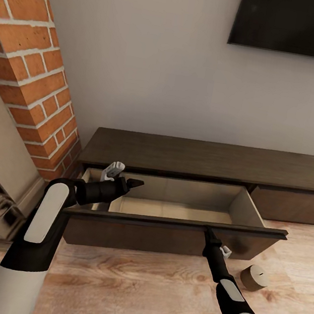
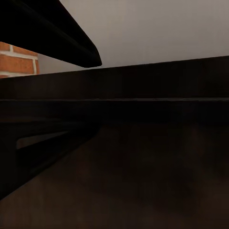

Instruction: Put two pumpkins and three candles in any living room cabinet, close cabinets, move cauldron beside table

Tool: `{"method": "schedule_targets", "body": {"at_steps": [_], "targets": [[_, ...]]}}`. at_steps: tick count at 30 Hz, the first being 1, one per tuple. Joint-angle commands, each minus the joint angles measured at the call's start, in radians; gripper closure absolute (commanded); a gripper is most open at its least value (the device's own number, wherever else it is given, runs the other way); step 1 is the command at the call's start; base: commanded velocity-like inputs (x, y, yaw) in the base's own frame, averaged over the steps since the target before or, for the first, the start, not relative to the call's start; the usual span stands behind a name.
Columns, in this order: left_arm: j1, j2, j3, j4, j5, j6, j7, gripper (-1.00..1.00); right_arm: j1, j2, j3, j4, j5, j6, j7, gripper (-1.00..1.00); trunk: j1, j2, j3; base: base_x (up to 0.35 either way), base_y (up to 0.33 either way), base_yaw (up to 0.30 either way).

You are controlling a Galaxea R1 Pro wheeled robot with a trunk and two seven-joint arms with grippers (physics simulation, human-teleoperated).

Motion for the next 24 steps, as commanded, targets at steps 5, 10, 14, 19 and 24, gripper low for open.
{"method": "schedule_targets", "body": {"at_steps": [5,10,14,19,24], "targets": [[0.000,0.002,0.003,-0.001,0.006,0.000,0.001,-1.00,0.002,-0.001,-0.021,-0.003,-0.020,0.006,0.049,1.00,0.000,0.000,0.000,-0.019,0.000,0.000],[0.000,0.003,0.005,-0.001,0.007,0.000,0.001,-1.00,0.002,-0.001,-0.021,-0.003,-0.020,0.006,0.049,-1.00,0.000,0.000,0.000,-0.137,0.000,0.000],[0.000,0.003,0.005,-0.001,0.008,0.000,0.001,-1.00,0.002,-0.001,-0.021,-0.003,-0.019,0.006,0.049,-1.00,0.000,0.000,0.000,-0.038,0.000,0.000],[0.000,0.003,0.005,-0.001,0.008,0.000,0.001,-1.00,0.002,-0.001,-0.021,-0.003,-0.018,0.006,0.049,-1.00,0.000,0.000,0.000,-0.012,0.000,0.000],[0.000,0.003,0.005,-0.001,0.008,0.000,0.001,-1.00,0.002,-0.001,-0.021,-0.003,-0.017,0.006,0.049,-1.00,0.000,0.000,0.000,-0.004,0.000,0.000]]}}
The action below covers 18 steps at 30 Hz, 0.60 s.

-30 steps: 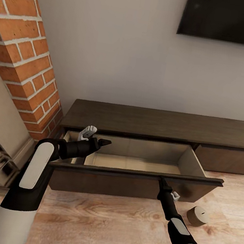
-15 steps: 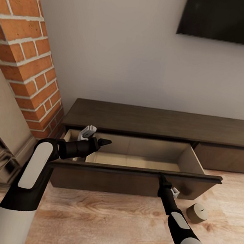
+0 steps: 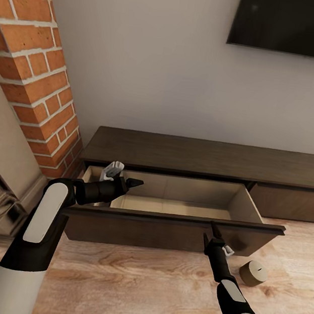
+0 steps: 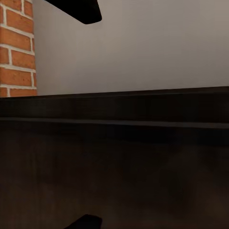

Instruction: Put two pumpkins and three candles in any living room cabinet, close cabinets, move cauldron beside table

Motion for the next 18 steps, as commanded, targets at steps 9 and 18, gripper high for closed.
{"method": "schedule_targets", "body": {"at_steps": [9,18], "targets": [[0.000,0.003,0.001,0.000,-0.001,0.000,0.001,-1.00,0.004,-0.002,0.006,-0.036,0.001,0.001,0.016,-1.00,0.000,0.000,0.000,0.000,0.000,0.000],[0.002,0.005,-0.002,0.000,-0.003,-0.002,0.012,-1.00,0.243,-0.011,0.014,-0.482,0.020,0.017,0.035,-1.00,0.000,0.000,0.000,0.000,0.000,0.000]]}}
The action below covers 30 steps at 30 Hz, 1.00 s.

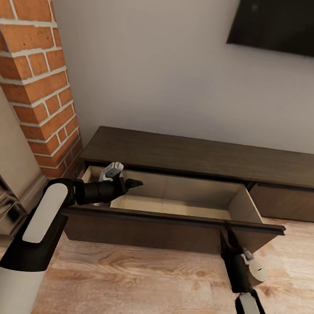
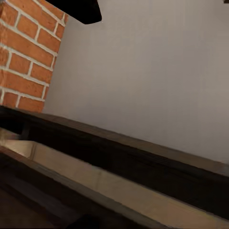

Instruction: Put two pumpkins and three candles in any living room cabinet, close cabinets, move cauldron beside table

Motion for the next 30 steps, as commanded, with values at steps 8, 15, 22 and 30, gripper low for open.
{"method": "schedule_targets", "body": {"at_steps": [8,15,22,30], "targets": [[0.013,-0.003,-0.002,0.000,0.001,-0.001,0.000,-1.00,0.205,-0.011,-0.005,-0.328,0.184,0.168,-0.106,-1.00,0.000,0.000,0.000,0.000,0.000,0.000],[0.016,-0.011,-0.057,-0.001,0.000,-0.003,0.004,-1.00,0.197,-0.121,-0.014,-0.660,0.300,0.479,-0.395,-1.00,0.000,0.000,0.000,0.000,0.000,-0.011],[0.068,-0.004,-0.130,-0.001,-0.013,-0.005,0.005,-1.00,0.112,-0.195,-0.006,-0.812,0.326,0.622,-0.640,-1.00,0.000,0.000,0.002,0.000,0.000,-0.174],[0.096,0.000,-0.124,0.000,-0.013,-0.008,0.005,-1.00,0.075,-0.200,-0.006,-0.818,0.333,0.627,-0.649,-1.00,0.000,0.000,0.003,0.000,0.000,-0.025]]}}
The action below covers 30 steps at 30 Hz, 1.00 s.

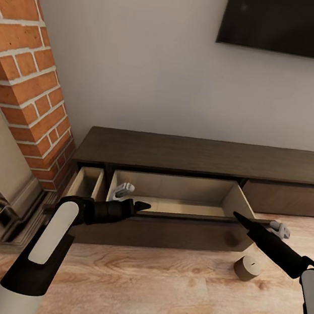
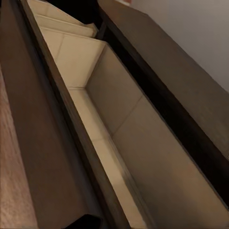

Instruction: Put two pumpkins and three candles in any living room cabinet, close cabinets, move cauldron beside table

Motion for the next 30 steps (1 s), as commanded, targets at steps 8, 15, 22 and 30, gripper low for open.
{"method": "schedule_targets", "body": {"at_steps": [8,15,22,30], "targets": [[0.008,0.002,0.003,0.000,-0.001,-0.002,0.000,-1.00,-0.005,0.000,0.000,-0.001,0.000,0.006,0.000,-1.00,0.000,0.000,0.000,-0.049,0.021,-0.003],[0.013,0.003,0.005,0.000,-0.001,-0.002,0.002,-1.00,-0.023,-0.004,0.001,-0.001,0.019,0.007,-0.007,-1.00,0.000,0.000,0.000,-0.218,0.151,0.000],[0.017,0.004,0.005,0.000,-0.001,-0.002,0.002,-1.00,-0.039,-0.009,0.023,-0.001,0.133,0.005,-0.002,-1.00,0.000,0.000,0.000,-0.164,0.258,-0.023],[0.043,-0.007,-0.097,0.004,-0.112,-0.036,0.033,-1.00,-0.044,-0.012,0.053,-0.001,0.178,-0.001,-0.005,-1.00,0.000,0.000,0.001,-0.035,0.299,-0.252]]}}
